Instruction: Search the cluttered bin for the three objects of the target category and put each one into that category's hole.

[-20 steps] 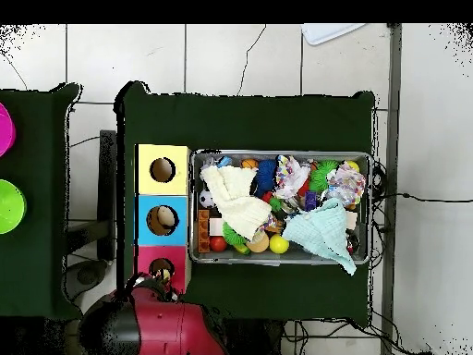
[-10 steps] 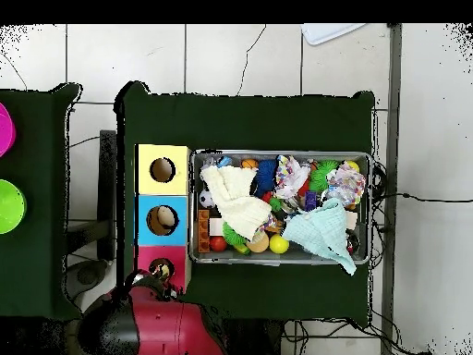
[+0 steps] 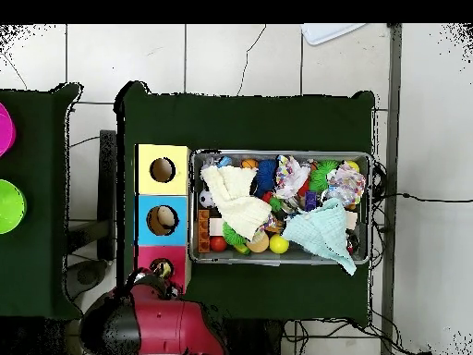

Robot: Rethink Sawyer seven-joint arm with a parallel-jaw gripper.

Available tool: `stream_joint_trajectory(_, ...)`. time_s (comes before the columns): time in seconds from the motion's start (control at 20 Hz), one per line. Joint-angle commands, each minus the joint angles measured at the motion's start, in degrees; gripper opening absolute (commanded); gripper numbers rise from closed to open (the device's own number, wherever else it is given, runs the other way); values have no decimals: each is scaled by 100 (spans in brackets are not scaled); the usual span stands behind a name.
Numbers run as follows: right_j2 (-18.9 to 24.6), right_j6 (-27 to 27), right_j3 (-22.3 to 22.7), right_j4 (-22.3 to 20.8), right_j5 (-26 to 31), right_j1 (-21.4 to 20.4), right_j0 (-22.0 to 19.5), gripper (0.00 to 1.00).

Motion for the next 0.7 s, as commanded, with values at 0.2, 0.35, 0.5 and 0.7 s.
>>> stream_joint_trajectory(0.2, 349, 699, -253, 97, 73, 156, -198, 100)
stream_joint_trajectory(0.35, 390, 810, -197, 244, 168, 76, -258, 100)
stream_joint_trajectory(0.5, 460, 689, -233, 231, 380, 3, -350, 100)
stream_joint_trajectory(0.7, 443, 621, -277, 175, 554, -54, -374, 100)
